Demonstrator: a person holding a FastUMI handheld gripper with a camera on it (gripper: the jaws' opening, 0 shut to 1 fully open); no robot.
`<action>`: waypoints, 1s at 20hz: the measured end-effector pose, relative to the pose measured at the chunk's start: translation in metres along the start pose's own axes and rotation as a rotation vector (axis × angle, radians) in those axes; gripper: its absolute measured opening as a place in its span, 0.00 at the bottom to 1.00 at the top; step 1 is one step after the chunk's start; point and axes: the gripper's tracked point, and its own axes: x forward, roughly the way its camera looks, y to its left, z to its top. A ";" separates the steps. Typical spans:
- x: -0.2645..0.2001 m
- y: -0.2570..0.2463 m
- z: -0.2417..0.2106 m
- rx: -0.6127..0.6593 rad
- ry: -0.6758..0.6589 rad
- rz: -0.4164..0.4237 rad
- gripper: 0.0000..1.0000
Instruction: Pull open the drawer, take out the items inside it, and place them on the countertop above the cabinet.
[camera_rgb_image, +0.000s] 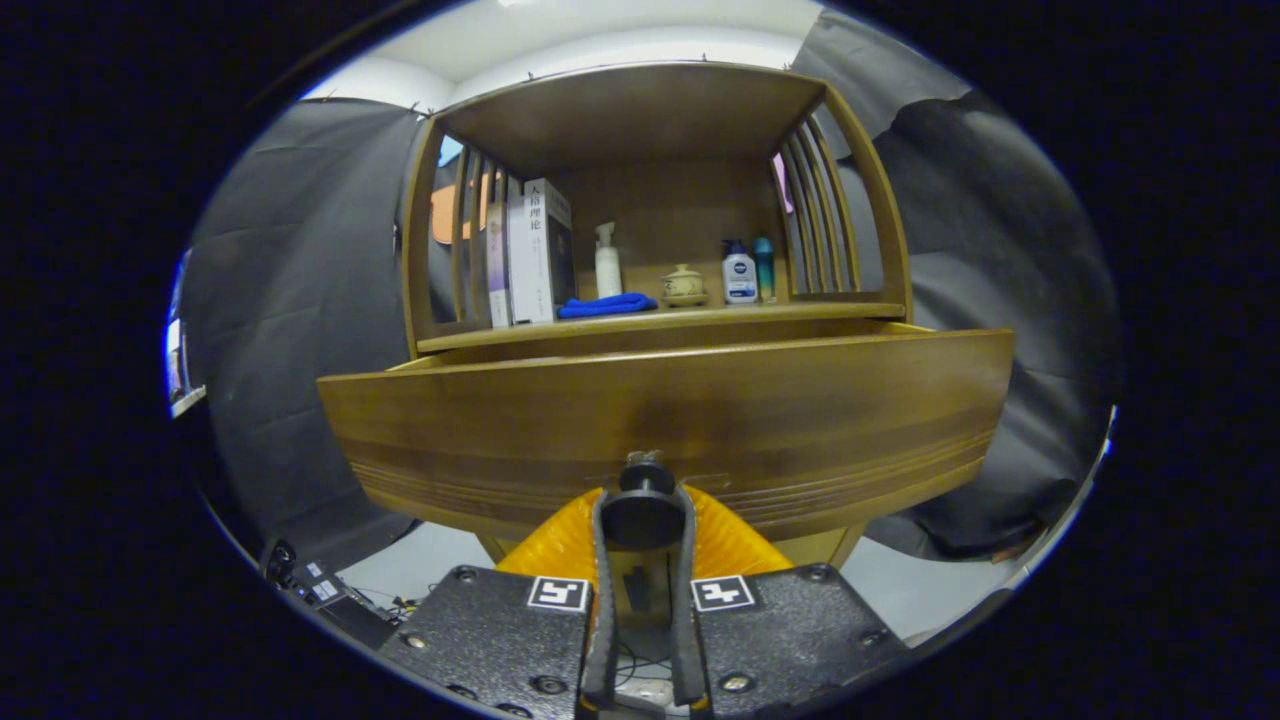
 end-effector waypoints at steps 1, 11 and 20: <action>0.000 0.000 0.000 0.001 0.004 0.002 0.24; -0.002 0.000 0.000 -0.005 -0.015 -0.009 0.24; -0.019 -0.013 0.054 -0.077 -0.251 -0.031 0.75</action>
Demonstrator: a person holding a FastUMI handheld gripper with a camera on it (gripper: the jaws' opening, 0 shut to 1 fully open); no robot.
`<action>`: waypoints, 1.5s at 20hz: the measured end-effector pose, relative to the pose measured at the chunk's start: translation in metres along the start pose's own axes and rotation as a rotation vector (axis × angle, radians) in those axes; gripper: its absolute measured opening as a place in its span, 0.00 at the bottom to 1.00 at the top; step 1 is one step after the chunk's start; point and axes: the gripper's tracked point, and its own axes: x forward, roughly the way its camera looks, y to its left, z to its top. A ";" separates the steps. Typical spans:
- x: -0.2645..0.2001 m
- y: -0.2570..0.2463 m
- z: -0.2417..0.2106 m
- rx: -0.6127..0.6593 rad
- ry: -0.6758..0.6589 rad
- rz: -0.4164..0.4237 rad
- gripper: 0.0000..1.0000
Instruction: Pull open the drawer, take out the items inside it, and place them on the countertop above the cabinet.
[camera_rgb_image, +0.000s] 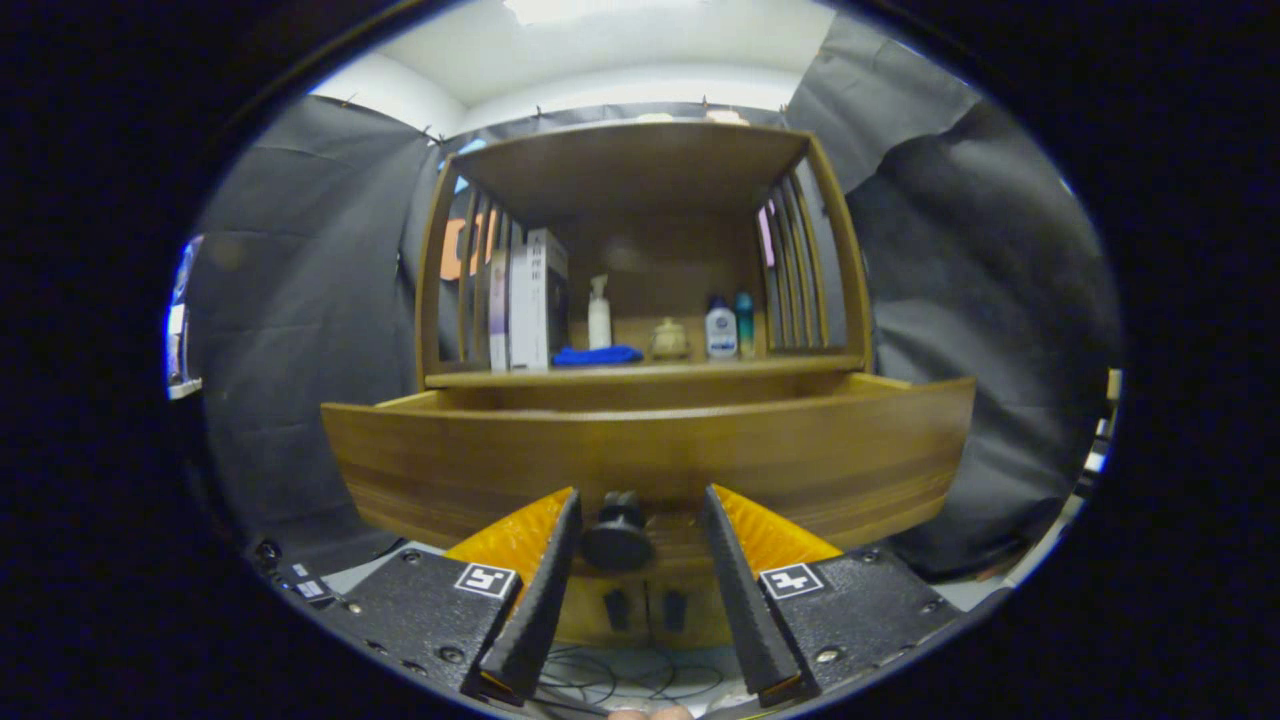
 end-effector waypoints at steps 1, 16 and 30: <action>-0.001 0.003 0.020 -0.020 -0.049 0.024 0.75; 0.080 0.023 0.081 -0.116 0.370 0.161 0.81; 0.063 0.026 -0.018 -0.023 0.975 0.114 0.77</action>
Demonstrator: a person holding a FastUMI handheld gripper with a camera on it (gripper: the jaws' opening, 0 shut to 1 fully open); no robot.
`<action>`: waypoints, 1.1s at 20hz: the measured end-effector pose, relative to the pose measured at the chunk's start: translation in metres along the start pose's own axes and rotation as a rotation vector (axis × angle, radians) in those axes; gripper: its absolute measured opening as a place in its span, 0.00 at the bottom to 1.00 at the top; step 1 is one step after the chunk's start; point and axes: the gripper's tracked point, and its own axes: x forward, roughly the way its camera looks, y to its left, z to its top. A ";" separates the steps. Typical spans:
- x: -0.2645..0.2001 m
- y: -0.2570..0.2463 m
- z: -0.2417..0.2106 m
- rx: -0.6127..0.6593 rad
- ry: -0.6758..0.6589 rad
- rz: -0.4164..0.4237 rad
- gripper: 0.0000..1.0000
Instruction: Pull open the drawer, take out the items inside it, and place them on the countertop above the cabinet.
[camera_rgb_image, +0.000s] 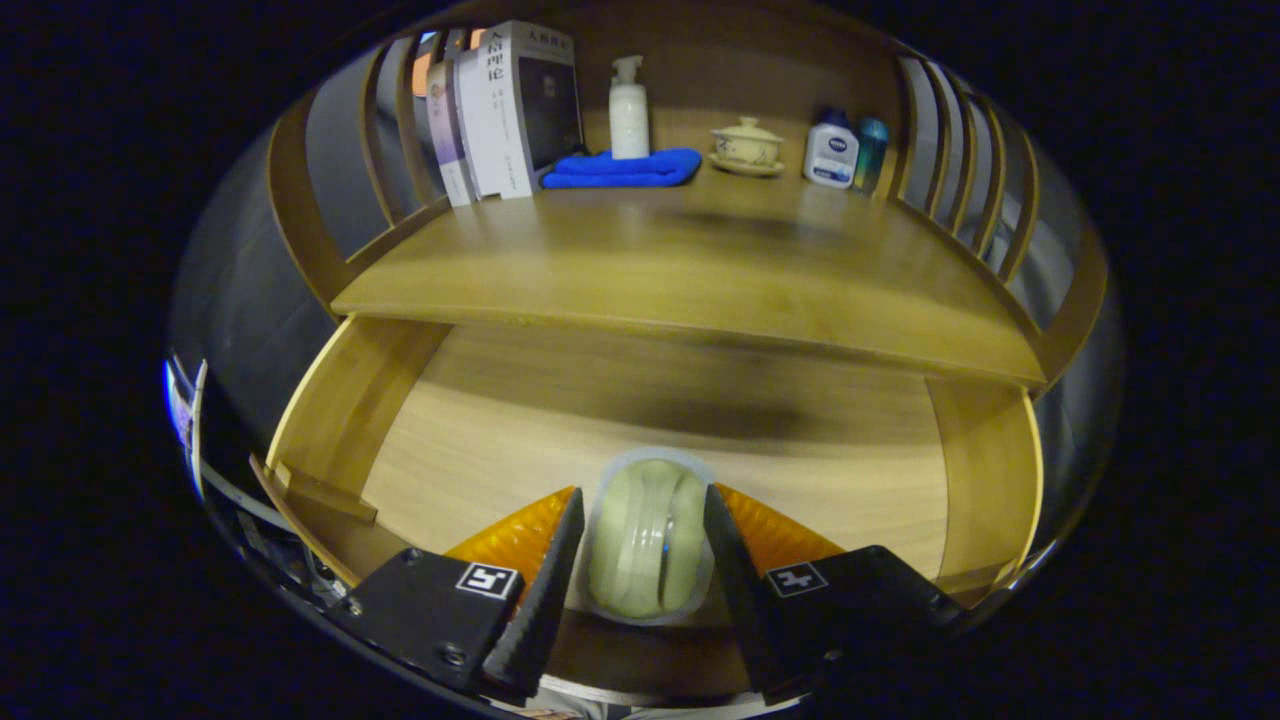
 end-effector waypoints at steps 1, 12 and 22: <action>0.001 0.000 -0.002 0.003 0.012 0.002 0.75; 0.009 -0.003 -0.012 0.019 0.044 0.027 0.18; -0.012 -0.008 0.008 -0.001 -0.035 0.032 0.12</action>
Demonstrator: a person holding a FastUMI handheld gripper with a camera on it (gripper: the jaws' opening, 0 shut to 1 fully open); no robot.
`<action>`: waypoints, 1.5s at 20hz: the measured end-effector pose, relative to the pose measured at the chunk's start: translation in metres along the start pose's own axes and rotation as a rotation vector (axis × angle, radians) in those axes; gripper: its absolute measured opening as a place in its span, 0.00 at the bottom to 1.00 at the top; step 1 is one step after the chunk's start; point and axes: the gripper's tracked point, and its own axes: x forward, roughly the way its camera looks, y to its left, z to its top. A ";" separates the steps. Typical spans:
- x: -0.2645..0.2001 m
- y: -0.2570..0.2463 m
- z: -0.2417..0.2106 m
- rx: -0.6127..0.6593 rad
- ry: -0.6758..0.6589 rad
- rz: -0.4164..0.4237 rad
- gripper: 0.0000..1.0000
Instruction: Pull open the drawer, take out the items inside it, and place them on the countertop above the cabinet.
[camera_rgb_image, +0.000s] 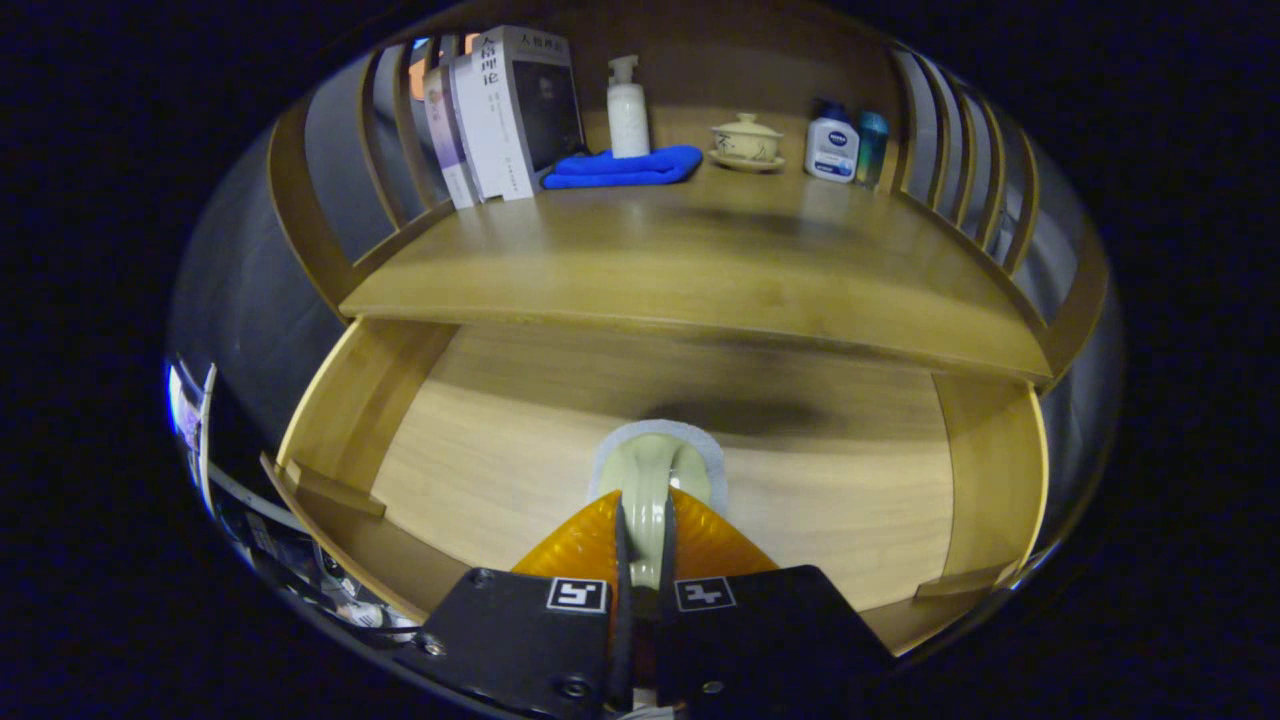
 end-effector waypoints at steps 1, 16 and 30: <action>-0.004 -0.001 0.004 0.000 -0.009 -0.001 0.12; -0.060 -0.009 0.039 0.007 -0.111 0.010 0.12; -0.075 -0.010 0.111 0.023 -0.180 -0.001 0.11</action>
